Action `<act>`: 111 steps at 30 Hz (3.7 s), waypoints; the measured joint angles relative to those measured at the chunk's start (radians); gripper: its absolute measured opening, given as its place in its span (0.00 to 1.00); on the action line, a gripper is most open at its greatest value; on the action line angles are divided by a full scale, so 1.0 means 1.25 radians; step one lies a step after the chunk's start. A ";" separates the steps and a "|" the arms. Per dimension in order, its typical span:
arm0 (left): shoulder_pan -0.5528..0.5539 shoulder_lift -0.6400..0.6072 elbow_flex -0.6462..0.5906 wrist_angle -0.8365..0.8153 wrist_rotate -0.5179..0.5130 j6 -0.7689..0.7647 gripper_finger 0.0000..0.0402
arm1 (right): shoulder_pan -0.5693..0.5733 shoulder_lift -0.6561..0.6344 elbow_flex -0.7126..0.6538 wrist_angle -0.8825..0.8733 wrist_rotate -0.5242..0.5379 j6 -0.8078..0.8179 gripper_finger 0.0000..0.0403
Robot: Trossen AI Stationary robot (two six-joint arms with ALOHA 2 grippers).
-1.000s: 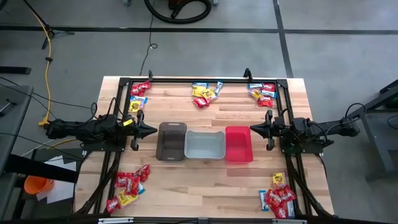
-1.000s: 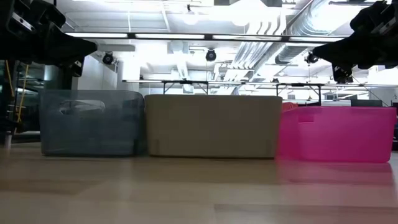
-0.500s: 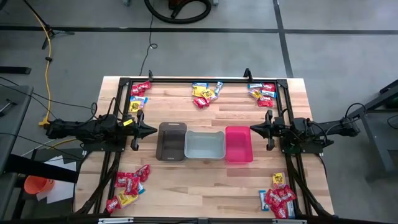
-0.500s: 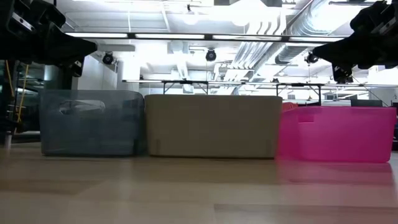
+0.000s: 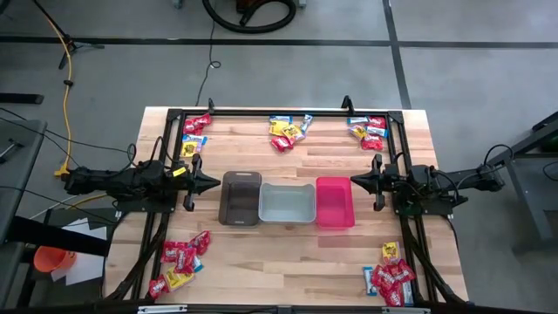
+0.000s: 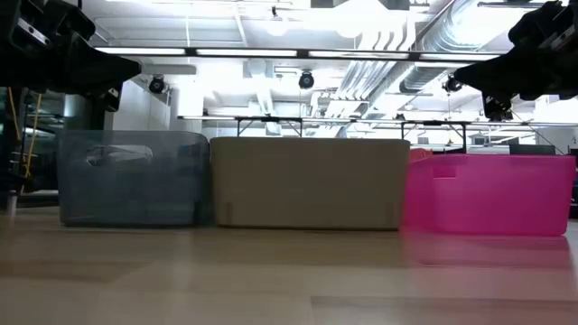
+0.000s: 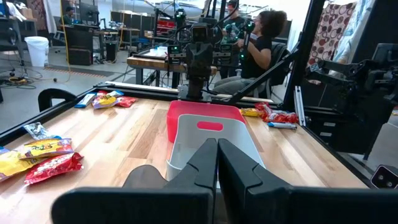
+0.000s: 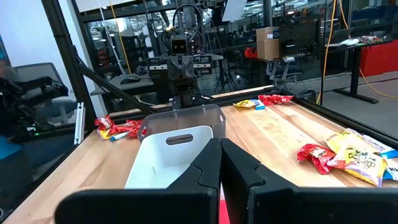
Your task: Sort candy
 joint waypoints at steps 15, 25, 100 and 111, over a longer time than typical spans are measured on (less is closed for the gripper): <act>0.000 0.000 0.000 0.000 0.000 0.000 0.00 | 0.000 0.000 0.000 0.000 0.000 0.000 0.00; 0.000 0.000 0.000 0.000 0.000 0.000 0.00 | 0.000 0.000 0.000 0.000 0.000 0.000 0.00; 0.000 0.000 0.000 0.000 0.000 0.000 0.00 | -0.830 1.260 0.617 -0.380 0.025 0.650 0.26; 0.000 0.000 0.000 0.000 0.000 0.000 0.00 | -0.761 1.125 0.617 -0.375 0.020 0.503 0.01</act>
